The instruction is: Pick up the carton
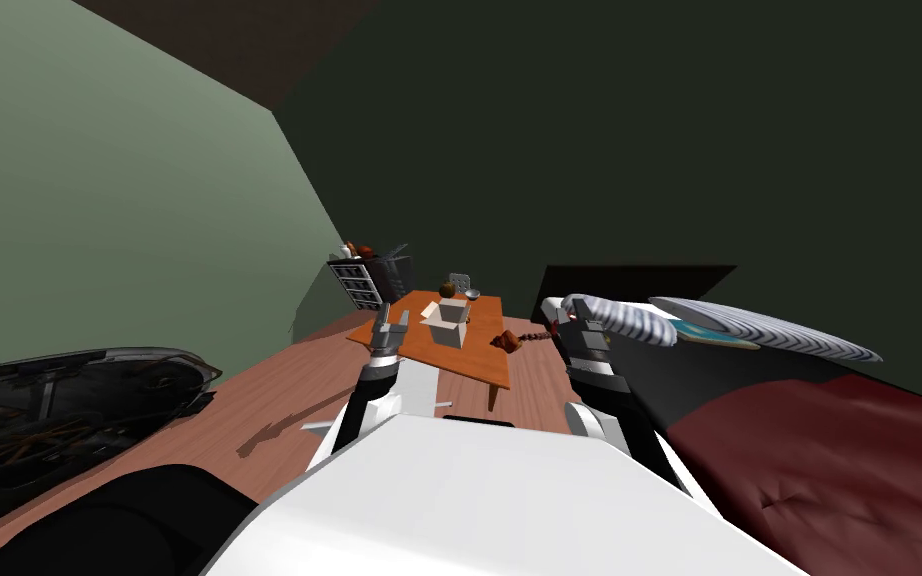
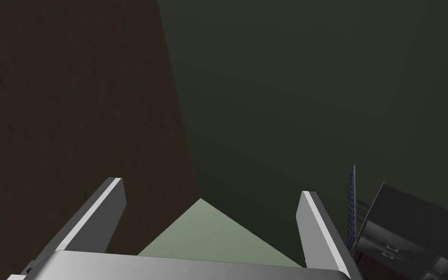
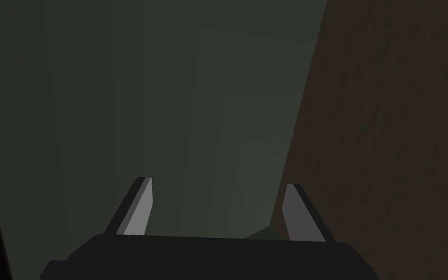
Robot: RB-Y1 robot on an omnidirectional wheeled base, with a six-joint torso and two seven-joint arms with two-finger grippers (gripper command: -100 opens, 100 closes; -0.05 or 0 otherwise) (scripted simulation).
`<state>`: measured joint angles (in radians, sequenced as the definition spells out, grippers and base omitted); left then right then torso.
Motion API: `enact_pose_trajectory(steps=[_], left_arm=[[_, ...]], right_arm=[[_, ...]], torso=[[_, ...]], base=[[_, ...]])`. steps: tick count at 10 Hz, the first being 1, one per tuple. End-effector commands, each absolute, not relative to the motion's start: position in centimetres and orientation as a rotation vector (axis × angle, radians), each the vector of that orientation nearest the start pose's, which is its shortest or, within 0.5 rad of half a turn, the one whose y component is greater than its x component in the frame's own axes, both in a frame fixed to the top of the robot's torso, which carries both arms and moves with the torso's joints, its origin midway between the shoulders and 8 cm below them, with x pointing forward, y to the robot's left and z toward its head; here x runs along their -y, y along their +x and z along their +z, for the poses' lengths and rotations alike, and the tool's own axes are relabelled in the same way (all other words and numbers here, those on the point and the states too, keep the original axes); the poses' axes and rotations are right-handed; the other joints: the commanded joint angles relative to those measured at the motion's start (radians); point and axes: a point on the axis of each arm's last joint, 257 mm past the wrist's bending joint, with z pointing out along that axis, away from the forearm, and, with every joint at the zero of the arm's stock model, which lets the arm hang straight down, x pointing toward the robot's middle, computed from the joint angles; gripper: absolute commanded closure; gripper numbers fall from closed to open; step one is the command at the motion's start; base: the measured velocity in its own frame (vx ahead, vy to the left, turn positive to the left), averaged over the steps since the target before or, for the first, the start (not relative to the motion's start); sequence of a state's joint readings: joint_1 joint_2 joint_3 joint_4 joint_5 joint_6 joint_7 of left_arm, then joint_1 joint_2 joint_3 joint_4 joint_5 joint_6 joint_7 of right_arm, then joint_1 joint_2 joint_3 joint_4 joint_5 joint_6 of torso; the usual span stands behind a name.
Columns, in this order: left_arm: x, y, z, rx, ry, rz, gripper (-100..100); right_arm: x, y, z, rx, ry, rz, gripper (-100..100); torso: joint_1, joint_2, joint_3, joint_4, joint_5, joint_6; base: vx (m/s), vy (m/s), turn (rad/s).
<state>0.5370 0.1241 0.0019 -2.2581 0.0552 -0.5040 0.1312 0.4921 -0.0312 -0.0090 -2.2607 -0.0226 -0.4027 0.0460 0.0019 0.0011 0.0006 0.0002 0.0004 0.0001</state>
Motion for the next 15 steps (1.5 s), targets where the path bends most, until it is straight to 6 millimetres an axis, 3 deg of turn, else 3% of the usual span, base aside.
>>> enact_pose_trajectory(steps=[1, 15], left_arm=[[-27.6, 35.3, -0.6, -0.745, -0.720, -1.434, -100], [-27.4, 40.2, -8.7, -1.041, -0.996, -1.381, -100]], right_arm=[[28.5, 36.3, -0.1, -0.710, 0.718, 1.242, 0], [28.5, 36.3, -0.1, -0.710, 0.718, 1.242, 0]], torso=[[0.000, 0.000, 0.000, 0.000, 0.000, 0.000], [0.000, 0.000, 0.000, 0.000, 0.000, 0.000]], base=[[-0.023, 0.024, -0.045], [-0.026, 0.028, -0.042]])
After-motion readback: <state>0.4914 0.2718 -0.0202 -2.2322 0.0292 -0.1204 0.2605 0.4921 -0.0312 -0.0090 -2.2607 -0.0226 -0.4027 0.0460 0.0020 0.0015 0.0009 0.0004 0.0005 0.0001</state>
